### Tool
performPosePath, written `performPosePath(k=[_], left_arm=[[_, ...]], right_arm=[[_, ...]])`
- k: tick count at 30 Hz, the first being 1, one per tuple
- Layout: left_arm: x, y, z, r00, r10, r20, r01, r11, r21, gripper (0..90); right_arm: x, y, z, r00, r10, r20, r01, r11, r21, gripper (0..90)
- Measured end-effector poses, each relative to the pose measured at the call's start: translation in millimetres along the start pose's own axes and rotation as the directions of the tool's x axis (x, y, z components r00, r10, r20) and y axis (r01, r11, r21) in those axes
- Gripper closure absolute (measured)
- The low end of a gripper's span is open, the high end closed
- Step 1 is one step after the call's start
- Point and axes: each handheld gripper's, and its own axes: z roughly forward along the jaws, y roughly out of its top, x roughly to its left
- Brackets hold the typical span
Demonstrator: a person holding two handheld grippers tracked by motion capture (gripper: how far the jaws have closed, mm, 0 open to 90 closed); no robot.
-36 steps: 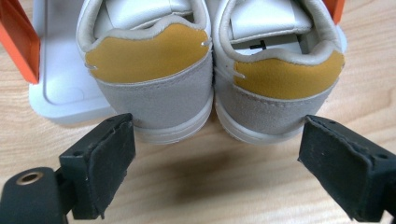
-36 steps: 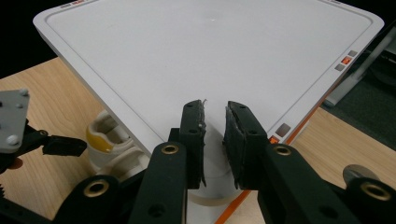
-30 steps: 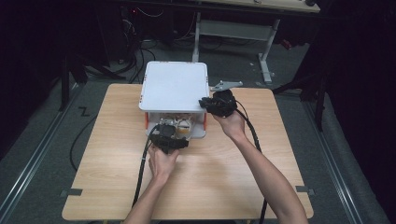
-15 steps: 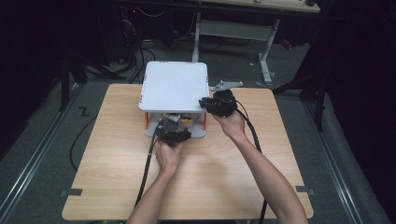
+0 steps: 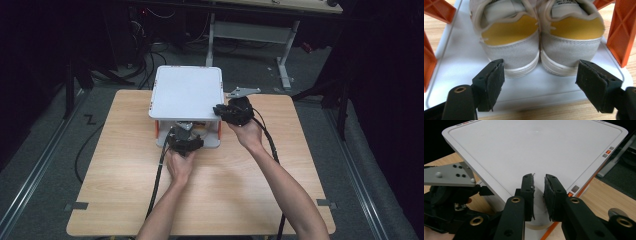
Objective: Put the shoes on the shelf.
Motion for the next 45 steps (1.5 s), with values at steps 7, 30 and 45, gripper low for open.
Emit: performPosePath(k=[7, 30, 45], left_arm=[[1.0, -0.6, -10.1, 0.9989, 0.031, 0.036, -0.031, 0.9995, 0.009, 24.6], [24.5, -4.4, -75.4, 0.9767, 0.097, 0.191, -0.079, 0.9921, -0.098, 28.9], [57.9, -36.4, -95.1, 0.9765, 0.052, 0.209, -0.033, 0.9952, -0.092, 27.4]], right_arm=[[-0.5, 0.6, -0.2, 0.9995, 0.017, 0.025, -0.017, 1.000, 0.003, 65.9], [-25.8, -35.9, -66.3, 0.9925, 0.117, 0.038, -0.113, 0.989, -0.091, 52.7], [-47.4, -140.3, -119.5, 0.9637, 0.243, 0.112, -0.232, 0.967, -0.102, 51.2]])
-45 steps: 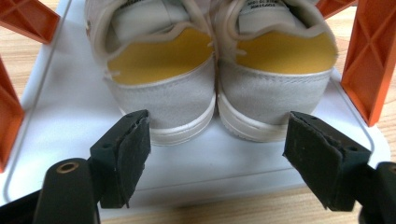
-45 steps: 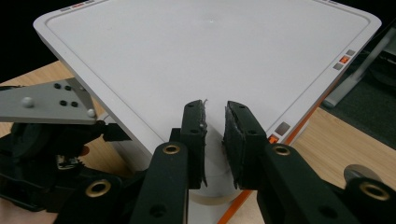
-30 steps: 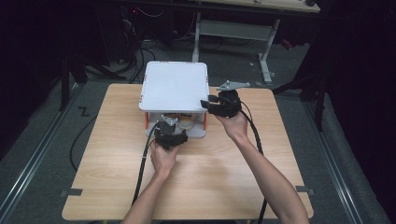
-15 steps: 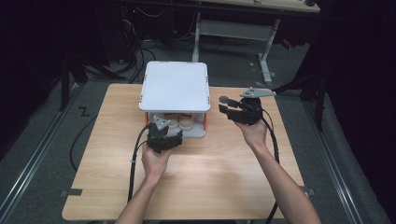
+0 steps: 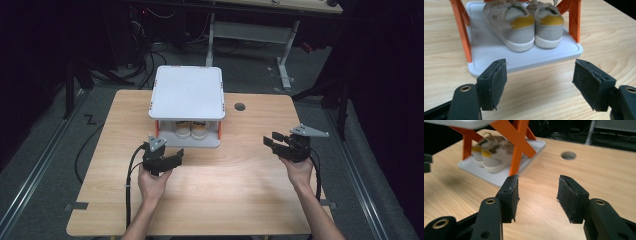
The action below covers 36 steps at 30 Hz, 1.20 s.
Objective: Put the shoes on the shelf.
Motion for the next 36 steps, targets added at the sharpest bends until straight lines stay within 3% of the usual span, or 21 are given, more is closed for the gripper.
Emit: performPosePath(k=[7, 11, 17, 21, 31, 36], left_arm=[[3.6, -12.5, 0.9, 1.0000, 0.007, 0.001, -0.007, 0.9996, 0.026, 27.2], [7.5, -20.9, 3.2, 0.9995, 0.026, -0.020, -0.025, 0.9985, 0.048, 27.3], [17.2, -33.5, 5.5, 0.9983, 0.018, -0.055, -0.014, 0.9968, 0.079, 27.3], [21.8, -39.4, 7.2, 0.9950, 0.024, -0.097, -0.014, 0.9945, 0.104, 27.7], [31.8, -49.3, 16.6, 0.9885, 0.017, -0.150, 0.006, 0.9887, 0.150, 27.9], [32.6, -52.6, 19.4, 0.9828, 0.038, -0.181, -0.011, 0.9890, 0.148, 27.7]], right_arm=[[-15.6, -37.8, -9.5, 0.9978, 0.049, 0.045, -0.050, 0.998, 0.030, 50.8], [-21.9, -57.1, -11.6, 0.9944, 0.072, 0.078, -0.076, 0.996, 0.056, 50.7], [-27.8, -80.4, -8.7, 0.9879, 0.069, 0.139, -0.085, 0.990, 0.109, 50.1], [-31.5, -89.9, -5.7, 0.9837, 0.056, 0.171, -0.081, 0.986, 0.144, 49.3], [-33.0, -103.4, 7.5, 0.9715, -0.004, 0.237, -0.052, 0.972, 0.229, 45.9], [-30.7, -104.8, 7.9, 0.9678, -0.022, 0.251, -0.037, 0.973, 0.227, 45.5]])
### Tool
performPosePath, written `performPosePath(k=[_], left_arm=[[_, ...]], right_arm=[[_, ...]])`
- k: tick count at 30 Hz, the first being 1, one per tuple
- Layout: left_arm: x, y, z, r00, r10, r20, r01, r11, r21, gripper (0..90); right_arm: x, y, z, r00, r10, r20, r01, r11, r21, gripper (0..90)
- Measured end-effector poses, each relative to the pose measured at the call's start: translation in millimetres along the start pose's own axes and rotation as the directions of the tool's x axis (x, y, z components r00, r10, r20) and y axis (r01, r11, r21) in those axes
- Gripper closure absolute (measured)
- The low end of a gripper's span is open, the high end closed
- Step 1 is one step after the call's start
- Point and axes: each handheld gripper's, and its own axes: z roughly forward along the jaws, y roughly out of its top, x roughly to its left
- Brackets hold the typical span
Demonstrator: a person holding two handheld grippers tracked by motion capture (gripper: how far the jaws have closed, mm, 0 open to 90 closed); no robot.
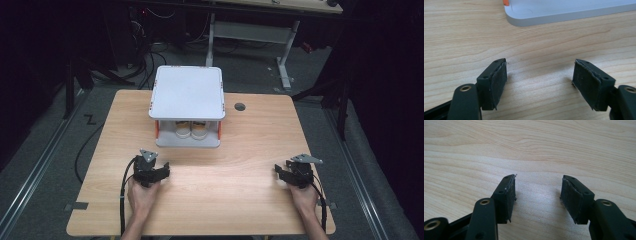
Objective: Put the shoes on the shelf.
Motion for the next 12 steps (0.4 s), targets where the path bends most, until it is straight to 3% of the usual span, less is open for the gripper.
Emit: performPosePath(k=[12], left_arm=[[-0.6, -0.1, 0.2, 1.0000, 0.003, -0.001, -0.003, 1.0000, 0.002, 26.7]], right_arm=[[0.4, -0.2, 0.0, 1.0000, 0.003, 0.004, -0.003, 1.000, 0.000, 44.2]])
